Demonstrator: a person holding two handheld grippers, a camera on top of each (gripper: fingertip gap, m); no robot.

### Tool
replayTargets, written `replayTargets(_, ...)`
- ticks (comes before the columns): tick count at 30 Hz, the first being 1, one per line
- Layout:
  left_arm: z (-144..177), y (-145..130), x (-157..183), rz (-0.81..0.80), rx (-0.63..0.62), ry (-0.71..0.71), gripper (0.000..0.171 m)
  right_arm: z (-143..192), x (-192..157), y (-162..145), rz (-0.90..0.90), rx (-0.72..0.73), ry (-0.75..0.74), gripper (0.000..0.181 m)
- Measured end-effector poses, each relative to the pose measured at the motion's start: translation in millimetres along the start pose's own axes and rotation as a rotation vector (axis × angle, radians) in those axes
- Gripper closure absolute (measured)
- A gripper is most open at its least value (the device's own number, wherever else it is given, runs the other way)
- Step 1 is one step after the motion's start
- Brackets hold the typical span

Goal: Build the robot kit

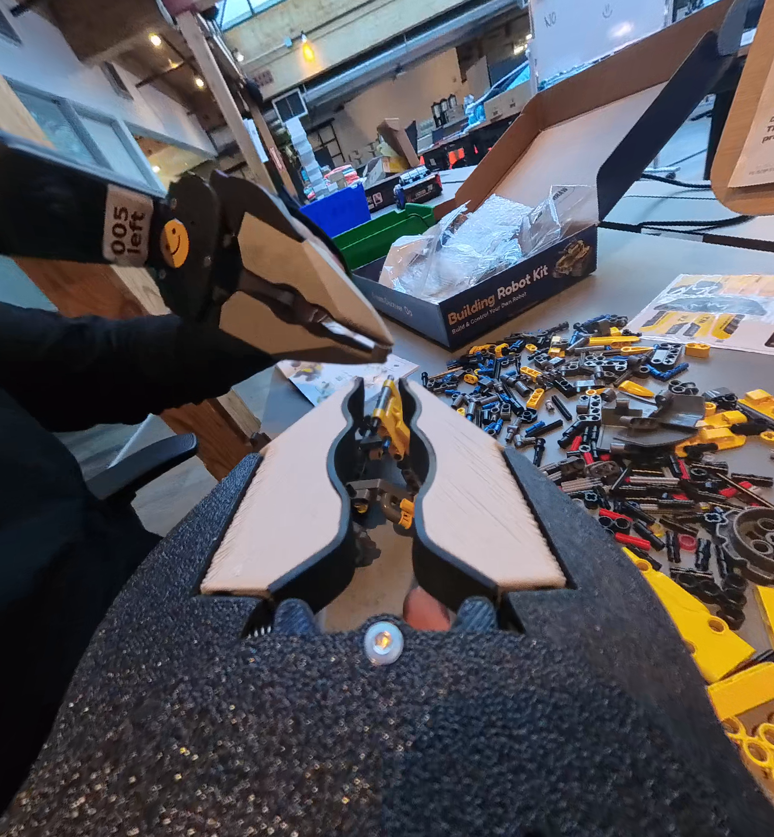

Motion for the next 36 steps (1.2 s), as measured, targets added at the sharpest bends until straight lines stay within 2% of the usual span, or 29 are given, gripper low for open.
replayTargets(5, -11, 10, 9, -0.037, -0.012, -0.02, 0.171, 2, 2, 0, -0.022, -0.004, -0.007, 0.165)
replayTargets(8, -15, 11, 8, -0.053, -0.026, 0.002, 0.171, 3, 3, -1, -0.027, -0.009, -0.002, 0.174)
replayTargets(12, -17, 10, 9, -0.045, -0.028, -0.005, 0.171, 4, 5, -3, -0.026, -0.026, -0.014, 0.175)
replayTargets(16, -18, 10, 12, 0.009, -0.008, -0.028, 0.171, 5, 5, -3, -0.006, -0.042, -0.023, 0.175)
replayTargets(19, -18, 7, 18, 0.107, -0.008, -0.107, 0.171, 11, 8, -5, 0.04, -0.081, -0.058, 0.176)
replayTargets(23, -4, -7, 22, 0.301, -0.007, -0.186, 0.163, 37, 21, -31, 0.125, -0.291, -0.123, 0.176)
replayTargets(28, 26, -40, 18, 0.513, -0.036, -0.176, 0.154, 70, 30, -96, 0.127, -0.632, -0.11, 0.175)
replayTargets(31, 36, -57, 19, 0.574, -0.062, -0.154, 0.152, 75, 31, -105, 0.196, -0.7, -0.126, 0.175)
replayTargets(36, 40, -81, 26, 0.688, -0.11, -0.157, 0.134, 83, 31, -124, 0.144, -0.778, -0.091, 0.175)
Point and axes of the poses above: each gripper's, where its closed fingertips meet, z back along the fingers, y out of its top, x = y × z across the jaws, the point moved 1 cm from there along z, back along the fingers, and after that the axes turned 1 degree about y, right-handed, at the moved point
